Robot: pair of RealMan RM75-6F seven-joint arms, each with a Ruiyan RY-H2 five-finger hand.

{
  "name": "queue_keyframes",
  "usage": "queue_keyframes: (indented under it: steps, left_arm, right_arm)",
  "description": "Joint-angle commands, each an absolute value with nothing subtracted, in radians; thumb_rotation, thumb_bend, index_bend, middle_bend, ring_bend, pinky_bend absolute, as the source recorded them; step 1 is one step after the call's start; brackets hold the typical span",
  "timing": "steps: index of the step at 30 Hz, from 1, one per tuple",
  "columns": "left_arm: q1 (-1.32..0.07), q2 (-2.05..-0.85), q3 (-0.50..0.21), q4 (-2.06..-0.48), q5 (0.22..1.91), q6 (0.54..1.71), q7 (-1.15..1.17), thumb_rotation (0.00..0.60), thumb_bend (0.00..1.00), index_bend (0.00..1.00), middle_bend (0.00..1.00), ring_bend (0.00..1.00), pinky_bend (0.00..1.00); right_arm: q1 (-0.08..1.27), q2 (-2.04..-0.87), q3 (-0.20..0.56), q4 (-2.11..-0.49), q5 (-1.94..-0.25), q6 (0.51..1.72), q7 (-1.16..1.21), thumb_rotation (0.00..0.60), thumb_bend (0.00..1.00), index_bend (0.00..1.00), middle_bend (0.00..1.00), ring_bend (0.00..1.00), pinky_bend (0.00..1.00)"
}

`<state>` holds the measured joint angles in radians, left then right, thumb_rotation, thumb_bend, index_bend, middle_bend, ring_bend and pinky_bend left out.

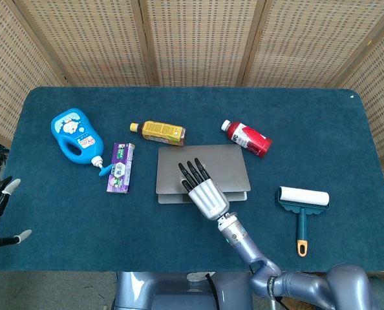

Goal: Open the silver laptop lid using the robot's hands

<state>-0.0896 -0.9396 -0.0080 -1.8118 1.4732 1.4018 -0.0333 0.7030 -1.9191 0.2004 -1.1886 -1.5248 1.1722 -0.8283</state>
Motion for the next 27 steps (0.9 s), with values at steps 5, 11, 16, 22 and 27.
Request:
queue_keyframes:
  steps: [5, 11, 16, 22, 27]
  left_arm:
    - [-0.091, -0.941, -0.009, -1.811, 1.466, 1.398, -0.035, 0.6, 0.0, 0.0, 0.0, 0.0, 0.0]
    - [-0.1, -0.945, -0.014, -1.805, 1.445, 1.379, -0.032, 0.6, 0.0, 0.0, 0.0, 0.0, 0.0]
    - [-0.118, -0.951, -0.018, -1.799, 1.432, 1.35, -0.006, 0.6, 0.0, 0.0, 0.0, 0.0, 0.0]
    - [-0.188, -0.981, -0.021, -1.752, 1.475, 1.27, 0.042, 0.6, 0.0, 0.0, 0.0, 0.0, 0.0]
    - [-0.301, -1.03, -0.022, -1.662, 1.59, 1.16, -0.069, 0.6, 0.01, 0.0, 0.0, 0.0, 0.0]
  right_arm:
    - [0.75, -1.953, 0.259, -1.131, -1.508, 1.184, -0.849, 0.6, 0.57, 0.22, 0.1, 0.03, 0.05]
    - [0.794, -1.981, 0.337, -1.066, -1.458, 1.188, -0.802, 0.6, 0.62, 0.22, 0.11, 0.04, 0.05]
    - [0.805, -1.969, 0.368, -1.087, -1.407, 1.174, -0.763, 0.6, 0.63, 0.23, 0.11, 0.04, 0.05]
    - [0.796, -1.948, 0.403, -1.166, -1.293, 1.127, -0.732, 0.6, 0.64, 0.23, 0.11, 0.05, 0.05]
    - [0.803, -1.93, 0.401, -1.189, -1.259, 1.117, -0.744, 0.6, 0.64, 0.24, 0.11, 0.05, 0.05]
